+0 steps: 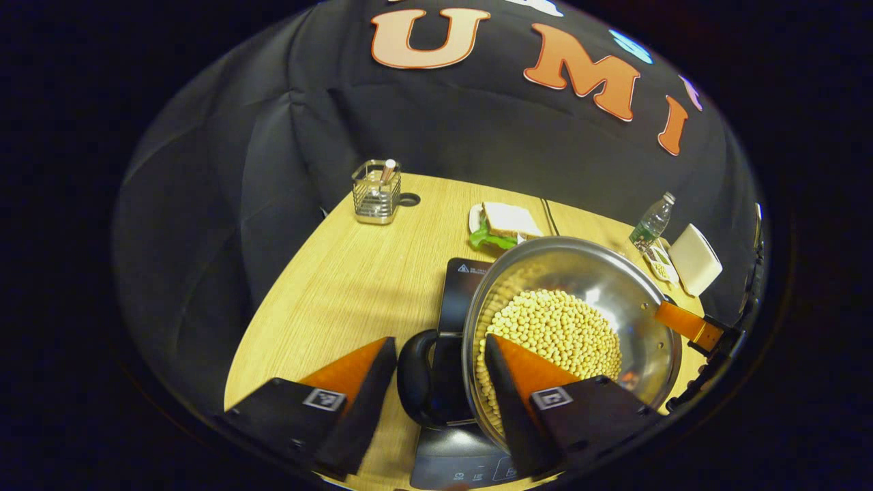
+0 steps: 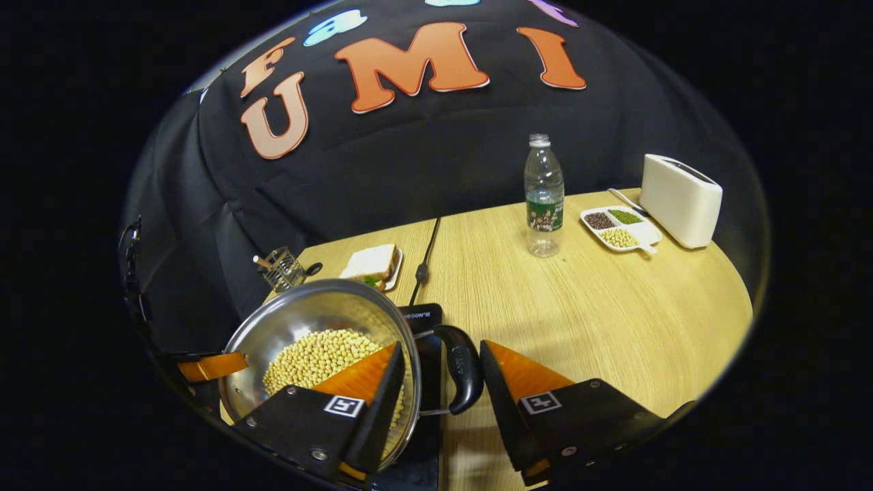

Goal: First push the handle of the pot to place it horizontally, then grasp the pot with both hands and set it on the induction cooktop.

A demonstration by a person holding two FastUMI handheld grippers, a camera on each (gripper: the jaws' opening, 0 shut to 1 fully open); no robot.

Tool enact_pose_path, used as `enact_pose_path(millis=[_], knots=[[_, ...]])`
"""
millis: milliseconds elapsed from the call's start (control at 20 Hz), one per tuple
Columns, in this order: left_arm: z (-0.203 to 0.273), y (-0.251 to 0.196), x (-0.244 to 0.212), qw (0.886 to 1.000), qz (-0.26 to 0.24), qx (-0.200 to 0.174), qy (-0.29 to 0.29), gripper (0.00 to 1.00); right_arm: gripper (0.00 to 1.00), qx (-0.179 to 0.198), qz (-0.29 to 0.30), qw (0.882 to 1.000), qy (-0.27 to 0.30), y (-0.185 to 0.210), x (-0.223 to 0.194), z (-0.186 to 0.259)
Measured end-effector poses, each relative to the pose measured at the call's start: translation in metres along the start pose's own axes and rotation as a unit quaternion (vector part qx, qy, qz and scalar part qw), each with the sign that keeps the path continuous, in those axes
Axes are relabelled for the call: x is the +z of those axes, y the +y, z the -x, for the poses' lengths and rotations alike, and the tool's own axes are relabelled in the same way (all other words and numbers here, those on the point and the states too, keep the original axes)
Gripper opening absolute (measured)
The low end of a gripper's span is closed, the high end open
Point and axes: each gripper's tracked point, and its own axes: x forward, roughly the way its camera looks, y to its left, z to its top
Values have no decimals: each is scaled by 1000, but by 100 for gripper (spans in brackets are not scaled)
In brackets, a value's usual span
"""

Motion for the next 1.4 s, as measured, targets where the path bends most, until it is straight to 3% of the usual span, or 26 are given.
enact_pose_path(millis=[50, 100, 200, 400, 550, 800, 1100, 1250, 1400], knots=[[6, 0, 5, 1000, -6, 5, -7, 90, 74, 2, 3, 1000, -5, -1, 4, 5], [11, -2, 11, 1000, -10, 7, -15, 98, 87, 2, 6, 1000, -10, -5, 8, 10], [25, -5, 24, 999, -16, 16, -43, 98, 95, -7, 10, 999, -29, -16, 21, 22], [69, -14, 65, 990, -56, 44, -119, 98, 95, -10, 5, 997, -79, -34, 55, 57], [116, -42, 93, 984, -50, 31, -169, 98, 95, -9, 12, 993, -119, -50, 86, 92], [211, -83, 142, 964, -46, 0, -264, 98, 95, -1, 43, 982, -187, -86, 143, 173], [302, -109, 191, 937, -23, -26, -348, 97, 95, -60, 84, 953, -283, -160, 219, 284], [334, -106, 204, 922, -16, -9, -387, 97, 95, -89, 93, 937, -325, -182, 243, 332], [363, -125, 210, 914, -17, -32, -404, 97, 95, -102, 87, 925, -357, -195, 256, 365]])
